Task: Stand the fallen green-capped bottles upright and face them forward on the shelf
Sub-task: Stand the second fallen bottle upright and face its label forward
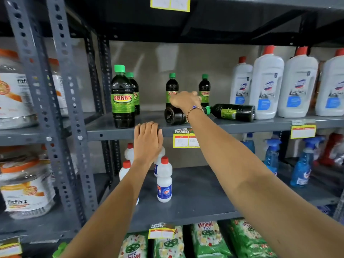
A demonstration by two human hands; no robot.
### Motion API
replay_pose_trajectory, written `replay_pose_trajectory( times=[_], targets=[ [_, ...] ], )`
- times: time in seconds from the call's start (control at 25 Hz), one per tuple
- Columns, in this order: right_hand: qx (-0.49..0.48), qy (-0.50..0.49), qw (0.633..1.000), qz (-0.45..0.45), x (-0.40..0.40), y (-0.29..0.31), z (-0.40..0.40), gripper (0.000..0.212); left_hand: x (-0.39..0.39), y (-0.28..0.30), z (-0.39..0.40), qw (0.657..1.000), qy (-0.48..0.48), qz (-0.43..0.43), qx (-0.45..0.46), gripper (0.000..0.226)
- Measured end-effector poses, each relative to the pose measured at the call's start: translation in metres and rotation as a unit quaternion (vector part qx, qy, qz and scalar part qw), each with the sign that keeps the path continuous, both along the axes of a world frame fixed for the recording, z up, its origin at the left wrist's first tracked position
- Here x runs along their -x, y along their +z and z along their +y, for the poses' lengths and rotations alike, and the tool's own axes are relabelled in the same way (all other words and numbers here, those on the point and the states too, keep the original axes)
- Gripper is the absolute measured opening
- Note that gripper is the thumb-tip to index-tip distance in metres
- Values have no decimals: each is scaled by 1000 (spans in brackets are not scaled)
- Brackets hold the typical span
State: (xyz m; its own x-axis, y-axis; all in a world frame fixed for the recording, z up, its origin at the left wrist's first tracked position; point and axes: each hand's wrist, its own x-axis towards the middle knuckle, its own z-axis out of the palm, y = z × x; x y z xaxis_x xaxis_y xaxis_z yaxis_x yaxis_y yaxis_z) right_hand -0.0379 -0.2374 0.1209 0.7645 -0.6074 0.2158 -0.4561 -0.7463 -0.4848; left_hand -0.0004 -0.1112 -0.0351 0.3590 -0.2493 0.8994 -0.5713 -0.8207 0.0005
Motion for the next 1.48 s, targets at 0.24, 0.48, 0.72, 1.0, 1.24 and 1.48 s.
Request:
replay_pose_trajectory(
  times=[0.24,0.48,0.72,1.0,1.24,1.48],
  targets=[
    [-31,-28,998,53,-6,7,-10,89,1,-2,-3,1000,-4,-16,18,31],
    [-103,22,993,-62,-21,-11,-32,79,-2,-3,-2,999,13,-31,13,31],
    [-117,108,984,85,-7,8,-44,36,-3,-4,-3,999,12,-38,22,30],
    [-246,95,942,-206,-20,-16,-49,41,-7,-4,-3,998,20,-55,13,38],
    [-196,133,927,-291,-31,-28,-38,66,-11,-5,-3,996,22,-82,17,33],
    [-187,189,929,-258,-39,-40,-44,67,-15,-9,-4,996,26,-86,23,32]
  ],
)
